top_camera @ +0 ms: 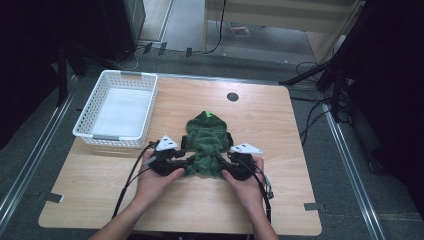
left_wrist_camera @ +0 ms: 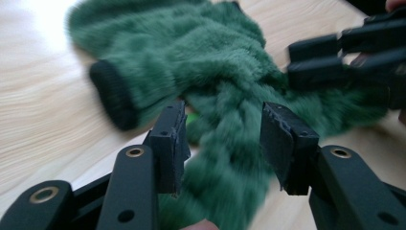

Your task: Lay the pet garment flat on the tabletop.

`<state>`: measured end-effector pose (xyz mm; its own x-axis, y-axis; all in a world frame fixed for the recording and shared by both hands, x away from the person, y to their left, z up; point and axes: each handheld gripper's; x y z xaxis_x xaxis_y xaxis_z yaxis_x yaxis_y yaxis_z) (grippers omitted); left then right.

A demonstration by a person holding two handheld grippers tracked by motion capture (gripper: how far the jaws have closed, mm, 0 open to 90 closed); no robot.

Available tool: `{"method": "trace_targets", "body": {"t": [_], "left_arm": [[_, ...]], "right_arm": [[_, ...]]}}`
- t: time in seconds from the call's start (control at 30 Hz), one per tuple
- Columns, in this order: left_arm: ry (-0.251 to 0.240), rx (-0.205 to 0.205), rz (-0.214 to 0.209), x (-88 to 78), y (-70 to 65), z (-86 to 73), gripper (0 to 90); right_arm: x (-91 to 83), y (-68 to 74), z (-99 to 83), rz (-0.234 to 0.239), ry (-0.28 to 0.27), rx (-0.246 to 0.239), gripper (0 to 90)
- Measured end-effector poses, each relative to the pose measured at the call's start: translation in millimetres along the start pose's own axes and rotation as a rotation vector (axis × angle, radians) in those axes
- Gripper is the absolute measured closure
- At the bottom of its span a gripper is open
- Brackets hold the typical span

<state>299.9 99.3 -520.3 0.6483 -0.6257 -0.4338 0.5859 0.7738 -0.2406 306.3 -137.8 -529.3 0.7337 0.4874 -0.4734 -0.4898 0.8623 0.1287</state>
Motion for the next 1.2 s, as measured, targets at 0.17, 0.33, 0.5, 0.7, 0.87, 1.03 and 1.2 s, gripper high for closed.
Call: {"method": "trace_targets", "body": {"t": [0.17, 0.33, 0.5, 0.7, 0.87, 1.03, 1.2], "left_arm": [[0.075, 0.084, 0.109, 38.1, -11.4, -3.8, 57.0], [0.054, 0.048, 0.138, 39.3, 1.4, -2.6, 80.0], [0.049, 0.038, 0.216, 37.5, 20.2, -2.8, 85.1], [0.033, -0.003, 0.151, 36.0, 25.1, -2.2, 70.6], [-0.031, -0.003, 0.079, 21.2, 22.7, 1.8, 50.5], [-0.031, 0.029, 0.068, 7.7, 20.3, 0.0, 51.5], [-0.015, 0.006, 0.062, -0.8, 25.7, -6.7, 56.1]], "right_arm": [[18.2, 11.3, -4.5, -0.014, 0.004, -0.040, 75.5], [19.2, 7.2, -5.3, -0.035, 0.008, -0.057, 83.9], [24.0, -0.6, -5.5, -0.068, 0.011, -0.073, 85.2], [31.3, -0.7, -4.0, 0.009, -0.025, -0.031, 77.7], [23.0, 2.9, 1.8, 0.007, -0.096, -0.013, 53.5], [13.1, -3.1, 5.3, -0.002, -0.085, -0.030, 53.7], [11.4, -10.0, -3.4, -0.007, -0.030, -0.079, 55.6]]}}
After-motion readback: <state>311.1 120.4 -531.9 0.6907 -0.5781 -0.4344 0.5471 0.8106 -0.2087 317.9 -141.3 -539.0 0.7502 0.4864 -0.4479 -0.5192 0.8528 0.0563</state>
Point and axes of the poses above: each handheld gripper's, and its own axes: x roughly forward along the jaws, z roughly out of its top, y roughly to its left, and after that the axes turned 12 degrees about -y, right-handed
